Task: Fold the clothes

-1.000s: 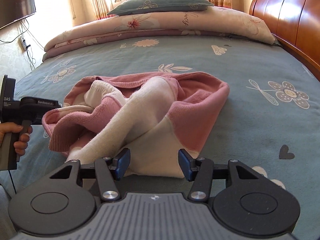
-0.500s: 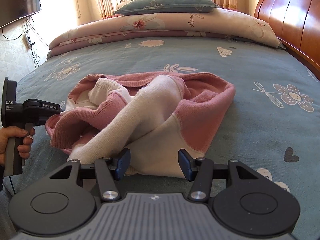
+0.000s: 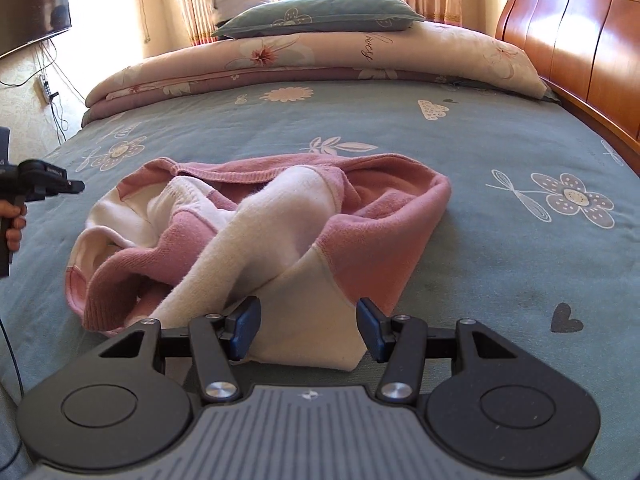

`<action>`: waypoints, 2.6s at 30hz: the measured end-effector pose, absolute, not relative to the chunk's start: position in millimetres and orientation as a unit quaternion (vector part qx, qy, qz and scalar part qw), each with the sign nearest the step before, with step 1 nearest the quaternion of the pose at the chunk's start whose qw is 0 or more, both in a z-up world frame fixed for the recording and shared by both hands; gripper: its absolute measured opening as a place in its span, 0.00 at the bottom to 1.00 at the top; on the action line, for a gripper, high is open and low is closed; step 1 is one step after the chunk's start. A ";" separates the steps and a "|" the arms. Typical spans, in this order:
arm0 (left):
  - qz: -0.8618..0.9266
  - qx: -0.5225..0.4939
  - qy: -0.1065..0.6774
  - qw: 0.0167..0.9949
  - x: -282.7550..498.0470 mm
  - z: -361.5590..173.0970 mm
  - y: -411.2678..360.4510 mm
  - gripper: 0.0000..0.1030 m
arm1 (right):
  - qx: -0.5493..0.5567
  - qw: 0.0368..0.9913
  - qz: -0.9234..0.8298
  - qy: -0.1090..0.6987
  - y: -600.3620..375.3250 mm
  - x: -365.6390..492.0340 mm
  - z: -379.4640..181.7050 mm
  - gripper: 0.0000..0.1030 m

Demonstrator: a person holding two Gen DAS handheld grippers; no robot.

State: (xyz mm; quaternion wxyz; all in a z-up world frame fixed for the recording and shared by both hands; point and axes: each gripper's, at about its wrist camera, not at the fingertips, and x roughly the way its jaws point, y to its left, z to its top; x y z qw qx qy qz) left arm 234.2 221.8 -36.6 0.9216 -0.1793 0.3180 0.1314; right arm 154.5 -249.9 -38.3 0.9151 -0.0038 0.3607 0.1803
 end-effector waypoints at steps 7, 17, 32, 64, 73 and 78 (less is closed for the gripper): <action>0.045 -0.236 0.329 0.913 202.0 -56.9 213.7 0.28 | 0.002 0.912 0.181 0.369 -249.6 154.8 -43.6 0.56; 0.009 -0.245 0.389 0.888 163.4 -67.1 187.0 0.41 | -0.017 0.923 0.195 0.330 -237.5 133.0 -12.9 0.56; -0.005 -0.130 0.414 0.901 127.2 -55.3 150.9 0.67 | -0.142 0.889 0.308 0.307 -116.5 99.7 3.0 0.57; -0.042 -0.162 0.381 0.909 55.9 -52.2 169.0 0.74 | -0.090 0.797 0.474 0.364 19.8 137.6 40.8 0.08; -0.087 -0.166 0.345 0.920 44.2 -40.9 163.2 0.74 | -0.073 0.801 0.441 0.398 30.6 144.2 26.6 0.09; -0.115 -0.137 0.329 0.927 64.2 -42.6 138.7 0.72 | -0.067 0.800 0.443 0.399 25.4 148.1 26.7 0.09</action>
